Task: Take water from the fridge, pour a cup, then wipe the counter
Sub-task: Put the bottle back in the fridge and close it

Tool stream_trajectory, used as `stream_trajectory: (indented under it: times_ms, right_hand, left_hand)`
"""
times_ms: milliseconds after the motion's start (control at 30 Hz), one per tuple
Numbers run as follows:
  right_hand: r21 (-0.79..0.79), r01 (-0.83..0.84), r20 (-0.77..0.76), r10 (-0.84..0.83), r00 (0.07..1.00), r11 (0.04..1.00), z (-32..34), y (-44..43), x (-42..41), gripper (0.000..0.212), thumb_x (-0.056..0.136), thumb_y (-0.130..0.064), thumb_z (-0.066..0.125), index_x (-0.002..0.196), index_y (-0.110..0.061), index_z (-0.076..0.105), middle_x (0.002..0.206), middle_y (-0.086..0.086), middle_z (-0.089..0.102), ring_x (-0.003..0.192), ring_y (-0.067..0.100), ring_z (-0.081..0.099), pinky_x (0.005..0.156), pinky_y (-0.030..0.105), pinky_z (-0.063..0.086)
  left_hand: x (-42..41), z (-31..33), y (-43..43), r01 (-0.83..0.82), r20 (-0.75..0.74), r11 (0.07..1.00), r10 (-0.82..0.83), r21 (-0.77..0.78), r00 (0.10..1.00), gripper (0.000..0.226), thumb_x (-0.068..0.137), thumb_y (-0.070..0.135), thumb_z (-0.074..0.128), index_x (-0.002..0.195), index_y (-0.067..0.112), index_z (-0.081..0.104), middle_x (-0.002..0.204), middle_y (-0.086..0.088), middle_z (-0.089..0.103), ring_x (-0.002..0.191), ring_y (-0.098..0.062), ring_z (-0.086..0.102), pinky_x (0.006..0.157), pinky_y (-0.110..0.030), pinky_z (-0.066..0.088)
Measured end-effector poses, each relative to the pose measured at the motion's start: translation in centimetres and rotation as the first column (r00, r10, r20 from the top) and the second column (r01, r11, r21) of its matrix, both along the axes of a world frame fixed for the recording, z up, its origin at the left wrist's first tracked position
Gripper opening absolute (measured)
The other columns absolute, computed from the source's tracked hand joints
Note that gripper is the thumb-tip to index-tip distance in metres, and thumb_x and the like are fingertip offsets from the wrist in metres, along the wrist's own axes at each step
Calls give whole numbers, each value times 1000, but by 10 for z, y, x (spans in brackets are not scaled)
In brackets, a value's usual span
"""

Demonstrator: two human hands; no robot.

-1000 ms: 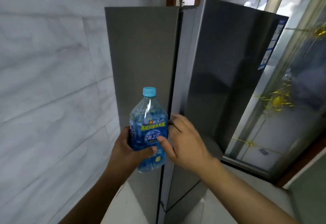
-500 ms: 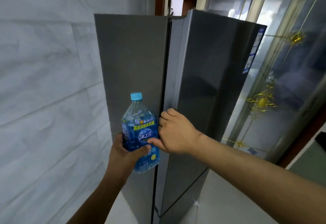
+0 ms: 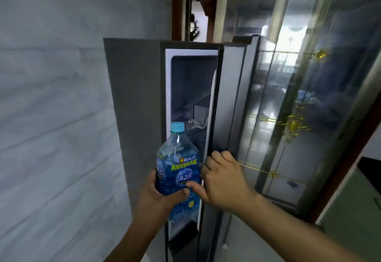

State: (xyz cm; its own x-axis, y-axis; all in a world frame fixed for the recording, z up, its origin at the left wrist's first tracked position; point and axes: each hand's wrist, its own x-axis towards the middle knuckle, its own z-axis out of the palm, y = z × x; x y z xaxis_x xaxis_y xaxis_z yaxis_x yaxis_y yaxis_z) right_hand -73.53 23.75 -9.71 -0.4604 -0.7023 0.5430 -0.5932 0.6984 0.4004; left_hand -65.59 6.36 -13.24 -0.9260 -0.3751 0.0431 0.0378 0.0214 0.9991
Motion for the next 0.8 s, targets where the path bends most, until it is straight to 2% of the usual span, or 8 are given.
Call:
stream_trajectory:
  times_ms: [167, 267, 367, 433, 533, 633, 700, 800]
  right_hand:
    - [-317, 143, 237, -68, 969, 938, 6, 78, 44, 62, 93, -70, 30, 91, -17, 61, 87, 3, 57, 84, 22, 50, 74, 38, 41]
    - [-438, 86, 244, 26, 970, 895, 15, 108, 54, 57, 92, -65, 43, 116, -15, 55, 119, 10, 53, 114, 27, 48, 96, 43, 45]
    - [-471, 129, 186, -44, 981, 873, 30, 133, 49, 80, 86, -73, 41, 141, -15, 42, 152, 22, 32, 145, 38, 19, 119, 51, 16]
    - [-471, 224, 199, -144, 969, 853, 48, 150, 37, 96, 79, -83, 36, 149, -17, 32, 160, 23, 18, 150, 37, 3, 121, 53, 1]
    - [-445, 427, 283, -329, 901, 787, 77, 176, 12, 109, 73, -92, 23, 155, -20, 18, 163, 21, 9, 151, 36, -5, 120, 52, -10]
    - [-388, 626, 395, -491, 776, 677, 94, 203, -20, 112, 71, -94, 15, 154, -18, 20, 159, 22, 24, 148, 39, 14, 119, 54, -5]
    - [-327, 726, 390, -614, 687, 605, 99, 223, -42, 109, 72, -94, 16, 143, -15, 41, 141, 20, 51, 134, 39, 41, 117, 58, 11]
    - [-304, 787, 350, -706, 616, 536, 100, 254, -72, 83, 86, -80, 25, 125, -13, 55, 121, 15, 64, 114, 37, 56, 107, 52, 30]
  left_hand:
    - [21, 9, 74, 91, -48, 995, -90, 29, 995, 54, 67, -2, 86, 107, 27, 62, 94, 12, 77, 83, -6, 74, 63, -24, 60]
    - [27, 13, 110, 119, -59, 991, -116, 57, 992, 53, 67, -2, 85, 107, 25, 64, 99, 3, 77, 87, -15, 76, 71, -35, 62]
    - [23, 24, 140, 153, -93, 983, -144, 97, 985, 52, 70, -6, 82, 110, 20, 64, 100, -4, 77, 91, -22, 76, 72, -38, 62]
    - [15, 35, 156, 164, -119, 977, -148, 134, 982, 50, 72, -9, 79, 113, 14, 62, 101, -8, 76, 87, -22, 76, 65, -31, 61]
    - [-3, 50, 177, 200, -149, 964, -175, 172, 973, 48, 74, -10, 77, 115, 8, 60, 103, -11, 75, 81, -19, 76, 57, -22, 58]
    - [-30, 58, 190, 240, -162, 952, -211, 188, 964, 49, 73, -12, 77, 116, 3, 58, 104, -14, 75, 79, -20, 76, 56, -23, 58]
    - [-51, 59, 198, 281, -160, 943, -254, 177, 954, 50, 73, -14, 76, 117, 1, 57, 104, -16, 74, 76, -20, 76, 55, -23, 58]
    - [-87, 55, 202, 337, -166, 929, -312, 153, 936, 49, 70, -11, 80, 111, 2, 58, 101, -14, 74, 73, -18, 76, 55, -24, 58]
